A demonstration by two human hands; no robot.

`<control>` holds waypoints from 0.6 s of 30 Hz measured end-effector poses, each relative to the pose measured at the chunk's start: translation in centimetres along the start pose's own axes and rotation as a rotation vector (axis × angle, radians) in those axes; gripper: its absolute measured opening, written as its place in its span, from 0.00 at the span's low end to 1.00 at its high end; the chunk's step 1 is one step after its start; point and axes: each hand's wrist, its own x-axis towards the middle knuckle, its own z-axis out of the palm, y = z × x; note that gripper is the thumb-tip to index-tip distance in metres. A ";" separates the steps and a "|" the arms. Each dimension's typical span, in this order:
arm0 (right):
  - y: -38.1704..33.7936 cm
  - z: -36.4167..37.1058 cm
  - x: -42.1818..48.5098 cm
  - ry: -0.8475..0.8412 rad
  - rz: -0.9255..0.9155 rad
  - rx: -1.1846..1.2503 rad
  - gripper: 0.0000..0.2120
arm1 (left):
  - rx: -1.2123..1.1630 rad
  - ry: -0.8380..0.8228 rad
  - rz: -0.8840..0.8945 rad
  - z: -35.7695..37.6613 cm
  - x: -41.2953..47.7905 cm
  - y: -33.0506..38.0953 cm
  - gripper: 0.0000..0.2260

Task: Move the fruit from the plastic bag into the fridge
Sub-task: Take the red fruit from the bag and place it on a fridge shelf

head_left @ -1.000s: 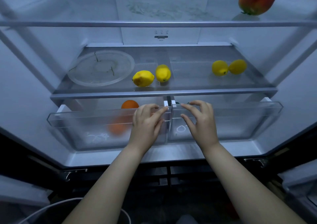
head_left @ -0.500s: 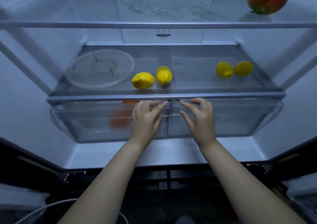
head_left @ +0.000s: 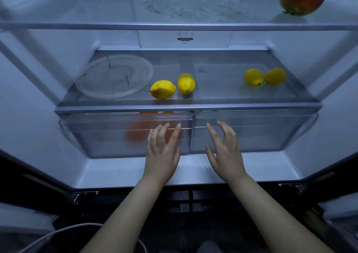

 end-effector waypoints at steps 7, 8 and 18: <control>-0.6 0.3 0.7 -0.065 0.044 -0.012 0.32 | 0.005 -0.034 0.024 0.4 0.7 -0.6 0.29; -0.7 0.3 0.8 -0.072 0.049 -0.012 0.32 | 0.000 -0.039 0.022 0.4 0.8 -0.6 0.29; -0.9 -0.3 1.6 -0.165 0.070 -0.045 0.35 | 0.047 -0.137 -0.010 0.3 1.8 -0.2 0.32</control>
